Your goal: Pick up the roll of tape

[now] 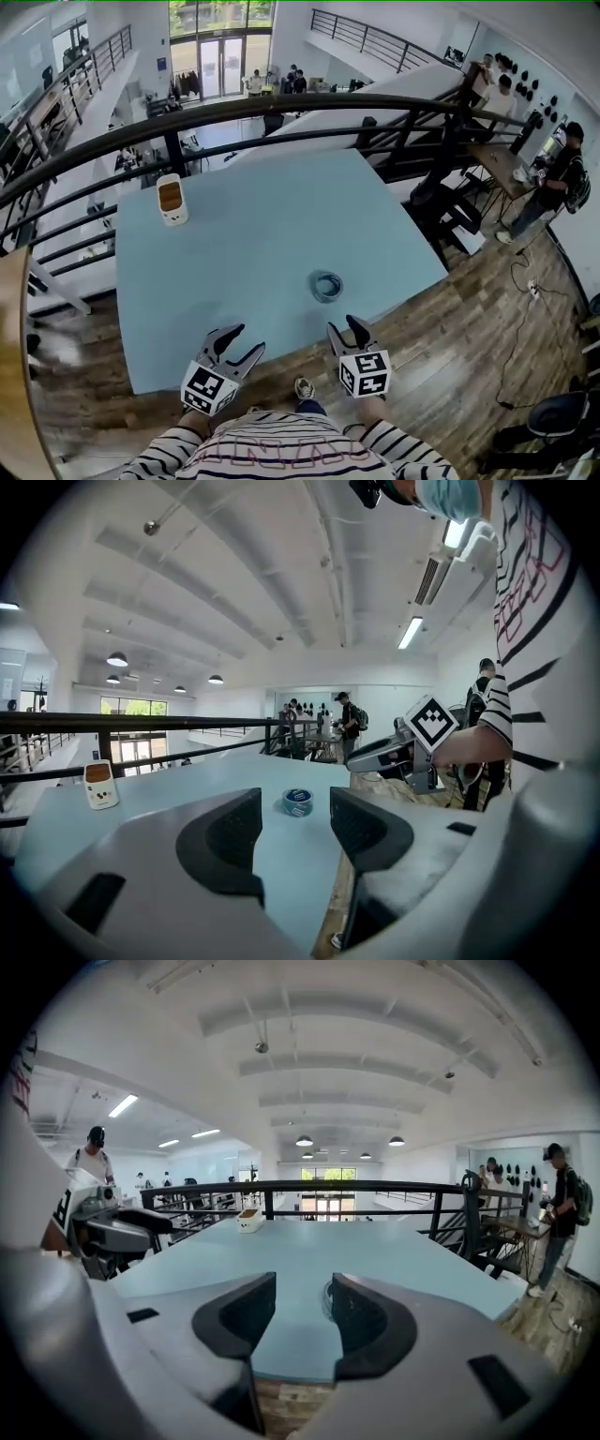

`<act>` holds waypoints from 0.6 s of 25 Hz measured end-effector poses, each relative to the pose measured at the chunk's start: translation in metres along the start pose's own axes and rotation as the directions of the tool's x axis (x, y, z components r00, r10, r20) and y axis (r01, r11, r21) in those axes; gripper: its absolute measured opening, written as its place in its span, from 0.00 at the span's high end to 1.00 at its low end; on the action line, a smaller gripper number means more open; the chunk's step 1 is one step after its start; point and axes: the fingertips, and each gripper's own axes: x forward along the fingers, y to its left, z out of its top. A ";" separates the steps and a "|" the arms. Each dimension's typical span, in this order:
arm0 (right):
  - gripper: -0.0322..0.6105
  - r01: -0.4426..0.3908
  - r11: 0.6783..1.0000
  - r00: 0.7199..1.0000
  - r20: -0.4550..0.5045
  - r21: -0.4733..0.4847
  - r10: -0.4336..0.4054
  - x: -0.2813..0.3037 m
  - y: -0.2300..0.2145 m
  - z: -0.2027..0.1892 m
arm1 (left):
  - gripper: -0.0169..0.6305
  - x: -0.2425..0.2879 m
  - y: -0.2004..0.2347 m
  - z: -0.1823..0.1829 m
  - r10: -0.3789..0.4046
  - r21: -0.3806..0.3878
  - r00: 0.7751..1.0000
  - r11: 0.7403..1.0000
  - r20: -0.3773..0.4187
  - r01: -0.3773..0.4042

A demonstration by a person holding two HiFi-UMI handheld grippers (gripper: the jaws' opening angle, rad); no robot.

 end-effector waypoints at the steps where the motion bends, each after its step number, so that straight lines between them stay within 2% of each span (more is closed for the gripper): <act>1: 0.64 -0.008 1.000 1.000 -0.016 -0.022 0.008 0.008 -0.006 -0.001 | 0.65 0.004 0.001 0.000 0.014 -0.008 1.000 1.000 0.000 -0.014; 8: 0.64 -0.115 0.977 0.984 -0.156 -0.182 0.086 0.059 -0.032 -0.013 | 0.65 0.028 0.003 0.002 0.100 -0.043 0.995 0.994 0.000 -0.100; 15: 0.64 -0.266 0.905 0.932 -0.328 -0.332 0.154 0.115 -0.032 -0.032 | 0.65 0.031 0.005 -0.002 0.204 -0.073 0.979 0.976 -0.021 -0.205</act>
